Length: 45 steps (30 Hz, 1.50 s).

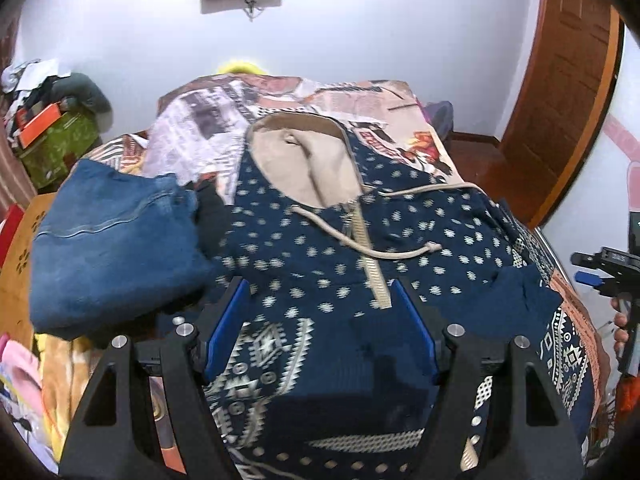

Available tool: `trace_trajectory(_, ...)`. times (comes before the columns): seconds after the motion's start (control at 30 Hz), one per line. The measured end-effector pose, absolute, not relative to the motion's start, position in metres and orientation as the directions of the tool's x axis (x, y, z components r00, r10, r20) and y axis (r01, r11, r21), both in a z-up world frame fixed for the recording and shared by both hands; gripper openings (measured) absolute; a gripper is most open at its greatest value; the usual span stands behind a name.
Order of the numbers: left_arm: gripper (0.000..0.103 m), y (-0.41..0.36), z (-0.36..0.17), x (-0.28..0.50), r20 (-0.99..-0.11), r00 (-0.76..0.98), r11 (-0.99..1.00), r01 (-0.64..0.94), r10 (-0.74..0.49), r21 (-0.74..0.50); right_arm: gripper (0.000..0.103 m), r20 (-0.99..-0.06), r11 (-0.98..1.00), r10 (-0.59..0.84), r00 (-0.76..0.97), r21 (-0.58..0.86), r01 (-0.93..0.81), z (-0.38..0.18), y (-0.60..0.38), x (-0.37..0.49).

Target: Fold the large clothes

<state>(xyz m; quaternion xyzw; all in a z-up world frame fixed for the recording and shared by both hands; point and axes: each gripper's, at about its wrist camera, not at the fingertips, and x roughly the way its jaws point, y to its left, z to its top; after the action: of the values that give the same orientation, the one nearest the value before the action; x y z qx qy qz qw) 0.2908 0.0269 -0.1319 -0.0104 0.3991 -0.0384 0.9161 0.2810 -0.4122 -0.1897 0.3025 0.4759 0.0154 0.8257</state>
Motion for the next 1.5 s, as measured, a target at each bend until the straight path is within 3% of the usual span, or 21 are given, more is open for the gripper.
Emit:
trace_trajectory(0.37,0.072,-0.002,-0.145,0.315,-0.736,0.669,0.993,0.112,-0.108,-0.043,0.061,-0.786,0.777,0.344,0.514,0.546,0.314,-0.225,-0.420,0.322)
trace_trajectory(0.47,0.072,-0.004,-0.148,0.318,-0.736,0.670,0.993,0.113,-0.102,-0.035,0.057,-0.800,0.789,0.320,0.508,0.522,0.325,-0.228,-0.422,0.333)
trace_trajectory(0.6,0.072,-0.005,-0.152,0.319,-0.739,0.666,0.993,0.113,-0.101,-0.033,0.032,-0.806,0.807,0.263,0.530,0.485,0.337,-0.221,-0.425,0.340)
trace_trajectory(0.67,0.072,-0.004,-0.152,0.317,-0.740,0.665,0.993,0.110,-0.099,-0.034,0.014,-0.813,0.819,0.227,0.537,0.457,0.346,-0.218,-0.425,0.341)
trace_trajectory(0.7,0.072,-0.003,-0.152,0.316,-0.740,0.666,0.993,0.109,-0.098,-0.034,0.012,-0.812,0.825,0.208,0.545,0.445,0.348,-0.215,-0.424,0.340)
trace_trajectory(0.87,0.072,-0.001,-0.147,0.309,-0.732,0.675,0.994,0.108,-0.093,-0.027,0.007,-0.776,0.850,0.169,0.608,0.427,0.309,-0.190,-0.417,0.331)
trace_trajectory(1.03,0.072,0.003,-0.137,0.300,-0.717,0.690,0.994,0.107,-0.096,-0.030,0.006,-0.685,0.910,0.155,0.712,0.379,0.166,-0.129,-0.387,0.315)
trace_trajectory(1.23,0.072,0.004,-0.125,0.286,-0.697,0.710,0.994,0.106,-0.098,-0.032,0.006,-0.547,0.924,0.282,0.788,0.376,-0.070,-0.050,-0.336,0.288)
trace_trajectory(1.4,0.072,0.006,-0.121,0.274,-0.692,0.714,0.993,0.114,-0.102,-0.029,0.006,-0.543,0.905,0.365,0.756,0.397,-0.152,-0.042,-0.313,0.276)
trace_trajectory(1.5,0.072,0.008,-0.123,0.270,-0.699,0.708,0.993,0.115,-0.099,-0.024,0.009,-0.592,0.910,0.344,0.729,0.402,-0.103,-0.059,-0.316,0.276)
